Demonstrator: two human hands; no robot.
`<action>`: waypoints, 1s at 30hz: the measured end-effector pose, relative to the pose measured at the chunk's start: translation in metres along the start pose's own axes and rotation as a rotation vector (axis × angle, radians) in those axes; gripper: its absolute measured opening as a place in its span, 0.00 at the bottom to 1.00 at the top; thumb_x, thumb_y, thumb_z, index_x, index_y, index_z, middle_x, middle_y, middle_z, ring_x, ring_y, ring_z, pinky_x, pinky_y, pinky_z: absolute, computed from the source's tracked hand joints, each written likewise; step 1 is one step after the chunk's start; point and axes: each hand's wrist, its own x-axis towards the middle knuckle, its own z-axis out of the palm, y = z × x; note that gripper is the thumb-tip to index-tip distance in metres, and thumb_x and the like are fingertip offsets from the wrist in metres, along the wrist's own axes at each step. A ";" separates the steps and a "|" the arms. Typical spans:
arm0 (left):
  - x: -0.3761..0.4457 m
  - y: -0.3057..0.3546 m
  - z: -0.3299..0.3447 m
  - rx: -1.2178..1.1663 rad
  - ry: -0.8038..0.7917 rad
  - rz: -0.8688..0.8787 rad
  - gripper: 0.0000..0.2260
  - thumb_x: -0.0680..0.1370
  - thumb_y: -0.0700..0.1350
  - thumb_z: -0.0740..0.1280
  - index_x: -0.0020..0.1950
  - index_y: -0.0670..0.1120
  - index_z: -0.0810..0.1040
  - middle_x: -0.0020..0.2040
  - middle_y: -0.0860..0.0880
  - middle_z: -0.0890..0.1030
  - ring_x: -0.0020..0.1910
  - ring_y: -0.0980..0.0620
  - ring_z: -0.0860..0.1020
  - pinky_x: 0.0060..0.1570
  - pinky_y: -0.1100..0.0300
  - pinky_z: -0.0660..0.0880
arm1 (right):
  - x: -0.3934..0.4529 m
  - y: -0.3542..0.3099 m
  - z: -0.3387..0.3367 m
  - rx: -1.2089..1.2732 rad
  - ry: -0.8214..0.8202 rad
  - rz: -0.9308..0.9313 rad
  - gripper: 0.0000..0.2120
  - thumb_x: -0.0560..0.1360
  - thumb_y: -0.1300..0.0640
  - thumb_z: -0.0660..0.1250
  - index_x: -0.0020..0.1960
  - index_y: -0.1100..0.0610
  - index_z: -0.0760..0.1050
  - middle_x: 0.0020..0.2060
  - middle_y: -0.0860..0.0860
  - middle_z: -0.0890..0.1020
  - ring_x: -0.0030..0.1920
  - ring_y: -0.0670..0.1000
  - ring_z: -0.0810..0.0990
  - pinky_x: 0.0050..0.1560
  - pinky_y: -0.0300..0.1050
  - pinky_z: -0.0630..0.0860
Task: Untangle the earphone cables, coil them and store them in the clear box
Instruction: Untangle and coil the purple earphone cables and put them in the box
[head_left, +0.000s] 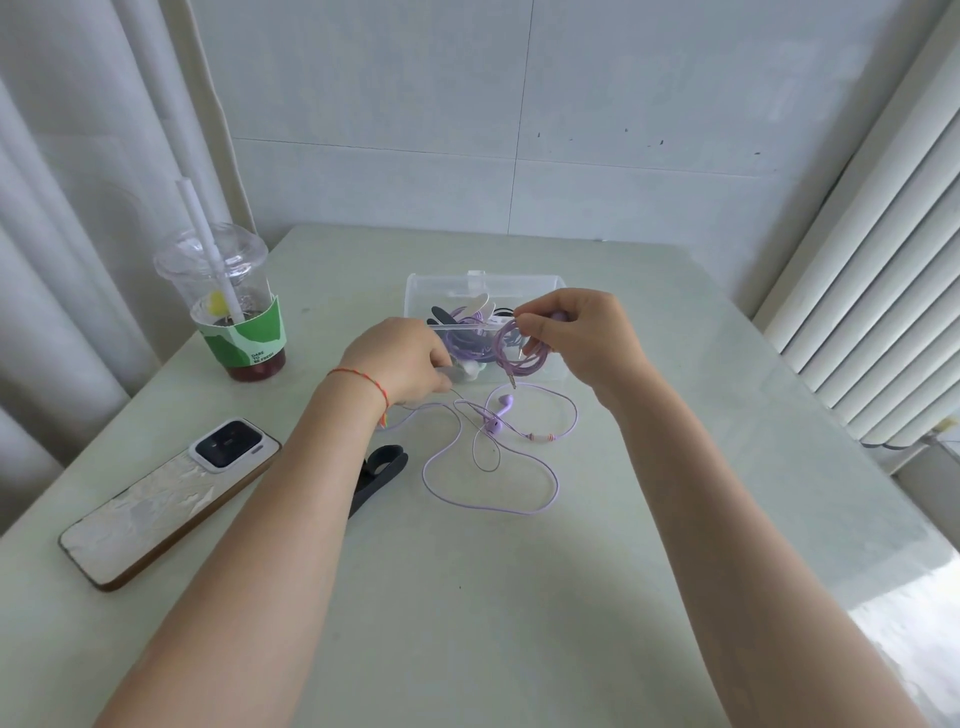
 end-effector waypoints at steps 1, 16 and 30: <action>0.000 0.000 -0.001 -0.027 0.010 -0.003 0.09 0.75 0.48 0.68 0.42 0.43 0.82 0.37 0.43 0.79 0.35 0.48 0.71 0.37 0.57 0.71 | 0.000 0.000 -0.001 0.010 0.003 -0.001 0.05 0.72 0.66 0.72 0.43 0.58 0.82 0.30 0.50 0.81 0.31 0.49 0.80 0.41 0.41 0.77; -0.012 0.033 0.000 -1.194 -0.255 0.065 0.12 0.80 0.44 0.64 0.62 0.41 0.77 0.55 0.42 0.83 0.25 0.47 0.78 0.25 0.63 0.72 | -0.004 -0.012 -0.007 0.626 -0.061 0.126 0.04 0.77 0.65 0.66 0.47 0.61 0.80 0.35 0.52 0.81 0.34 0.48 0.80 0.41 0.39 0.76; -0.013 0.029 -0.004 -1.236 -0.225 0.106 0.11 0.80 0.35 0.60 0.61 0.39 0.75 0.54 0.35 0.79 0.38 0.41 0.82 0.35 0.56 0.79 | 0.000 -0.002 -0.008 0.645 0.018 0.225 0.04 0.76 0.67 0.66 0.45 0.66 0.79 0.34 0.56 0.81 0.34 0.52 0.80 0.40 0.40 0.81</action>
